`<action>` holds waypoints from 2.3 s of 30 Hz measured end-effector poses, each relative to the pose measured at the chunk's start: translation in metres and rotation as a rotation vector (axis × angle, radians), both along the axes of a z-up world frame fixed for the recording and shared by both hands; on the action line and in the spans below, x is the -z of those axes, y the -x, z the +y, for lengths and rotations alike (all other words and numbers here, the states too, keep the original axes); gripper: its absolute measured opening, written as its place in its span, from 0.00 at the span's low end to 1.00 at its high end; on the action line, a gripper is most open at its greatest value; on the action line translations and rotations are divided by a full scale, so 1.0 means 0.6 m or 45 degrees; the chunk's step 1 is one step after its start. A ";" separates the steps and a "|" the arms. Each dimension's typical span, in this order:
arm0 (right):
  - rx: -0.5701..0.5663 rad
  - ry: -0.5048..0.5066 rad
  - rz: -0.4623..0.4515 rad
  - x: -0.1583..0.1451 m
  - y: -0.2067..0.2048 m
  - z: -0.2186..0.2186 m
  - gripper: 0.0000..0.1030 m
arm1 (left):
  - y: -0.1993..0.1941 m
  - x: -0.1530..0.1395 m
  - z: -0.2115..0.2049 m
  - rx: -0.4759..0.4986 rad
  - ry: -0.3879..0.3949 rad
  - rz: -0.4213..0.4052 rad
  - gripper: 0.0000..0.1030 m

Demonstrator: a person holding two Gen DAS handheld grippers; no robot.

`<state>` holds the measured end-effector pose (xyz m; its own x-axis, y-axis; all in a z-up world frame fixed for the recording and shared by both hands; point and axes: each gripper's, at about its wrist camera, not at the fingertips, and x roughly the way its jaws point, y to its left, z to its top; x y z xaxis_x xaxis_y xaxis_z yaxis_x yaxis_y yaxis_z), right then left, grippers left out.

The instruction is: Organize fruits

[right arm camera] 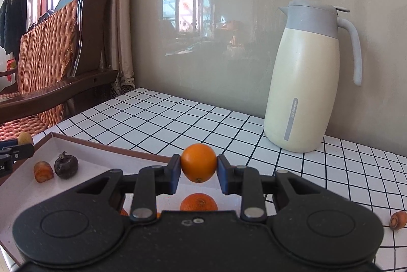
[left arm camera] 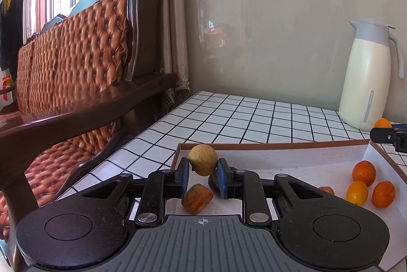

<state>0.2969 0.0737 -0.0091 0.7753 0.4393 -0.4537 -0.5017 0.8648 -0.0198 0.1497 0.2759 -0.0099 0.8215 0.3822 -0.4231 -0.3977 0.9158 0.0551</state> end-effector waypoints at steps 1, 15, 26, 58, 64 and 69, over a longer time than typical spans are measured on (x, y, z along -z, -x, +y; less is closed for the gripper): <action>-0.007 0.031 0.001 0.000 -0.002 0.004 0.41 | 0.000 -0.001 0.000 -0.003 0.000 -0.014 0.23; 0.033 0.006 -0.121 -0.010 0.030 -0.005 0.94 | 0.023 -0.002 -0.006 -0.025 -0.057 -0.098 1.00; 0.034 0.007 -0.348 -0.037 0.095 0.004 0.94 | 0.075 -0.016 -0.017 -0.082 -0.070 -0.204 1.00; 0.230 0.094 -0.211 -0.021 0.174 -0.200 0.94 | 0.130 -0.021 -0.208 0.140 -0.074 -0.173 1.00; 0.349 0.139 -0.202 -0.007 0.161 -0.285 0.92 | 0.096 -0.025 -0.302 0.351 -0.098 -0.202 1.00; 0.436 0.179 -0.169 0.013 0.144 -0.349 0.86 | 0.058 -0.026 -0.382 0.500 -0.098 -0.204 1.00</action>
<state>0.2103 -0.1360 -0.0167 0.9221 0.0854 -0.3773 -0.1694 0.9660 -0.1954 0.1147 0.0466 0.0059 0.9641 0.0529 -0.2604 -0.0289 0.9950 0.0952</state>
